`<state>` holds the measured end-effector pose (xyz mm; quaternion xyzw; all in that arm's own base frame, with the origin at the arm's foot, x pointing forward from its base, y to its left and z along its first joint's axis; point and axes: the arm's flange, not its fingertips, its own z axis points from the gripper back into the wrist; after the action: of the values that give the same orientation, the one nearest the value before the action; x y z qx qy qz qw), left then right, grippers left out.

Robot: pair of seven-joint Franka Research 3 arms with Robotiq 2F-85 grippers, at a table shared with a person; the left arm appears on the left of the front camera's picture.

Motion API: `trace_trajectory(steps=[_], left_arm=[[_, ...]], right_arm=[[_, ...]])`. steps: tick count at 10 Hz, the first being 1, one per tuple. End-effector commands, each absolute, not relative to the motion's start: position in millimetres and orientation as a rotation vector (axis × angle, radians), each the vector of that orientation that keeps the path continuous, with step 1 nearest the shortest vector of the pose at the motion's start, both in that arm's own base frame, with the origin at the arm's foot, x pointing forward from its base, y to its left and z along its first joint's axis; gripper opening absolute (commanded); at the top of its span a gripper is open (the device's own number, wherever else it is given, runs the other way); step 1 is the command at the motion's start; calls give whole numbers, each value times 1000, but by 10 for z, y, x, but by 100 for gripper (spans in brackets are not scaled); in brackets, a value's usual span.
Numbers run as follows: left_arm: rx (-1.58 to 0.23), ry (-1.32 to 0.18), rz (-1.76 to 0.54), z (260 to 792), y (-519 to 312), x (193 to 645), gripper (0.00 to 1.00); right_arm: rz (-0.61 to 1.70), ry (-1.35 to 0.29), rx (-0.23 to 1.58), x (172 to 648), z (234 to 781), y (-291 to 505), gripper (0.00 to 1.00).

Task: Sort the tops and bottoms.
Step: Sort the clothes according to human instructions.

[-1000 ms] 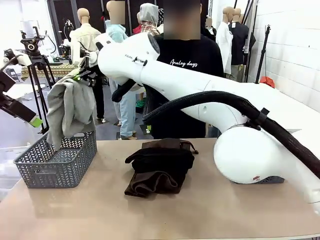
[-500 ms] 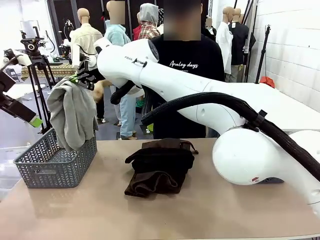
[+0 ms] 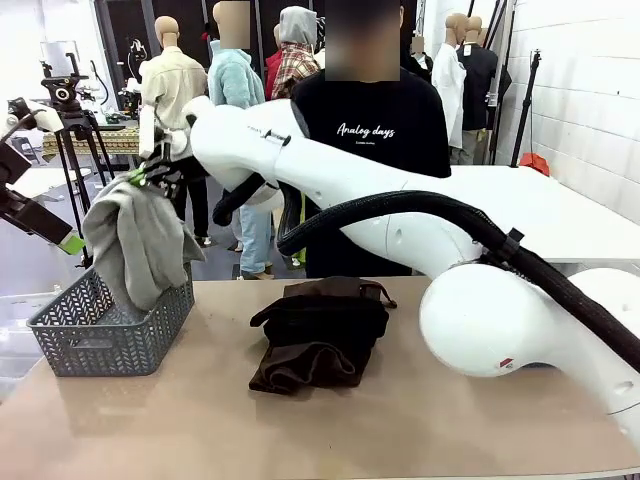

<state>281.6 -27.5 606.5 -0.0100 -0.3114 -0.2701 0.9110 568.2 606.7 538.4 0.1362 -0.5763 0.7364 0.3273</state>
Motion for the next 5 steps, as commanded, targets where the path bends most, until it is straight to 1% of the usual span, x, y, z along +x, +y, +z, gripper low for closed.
trace_trajectory(steps=[1,5], left_arm=[[-21,-642,-554,6067,-262,2812,100],[-21,-642,-554,6067,-262,2812,100]], right_arm=[[1965,-1557,500,6376,5323,6795,0],[1985,-1557,687,6766,4772,7361,0]])
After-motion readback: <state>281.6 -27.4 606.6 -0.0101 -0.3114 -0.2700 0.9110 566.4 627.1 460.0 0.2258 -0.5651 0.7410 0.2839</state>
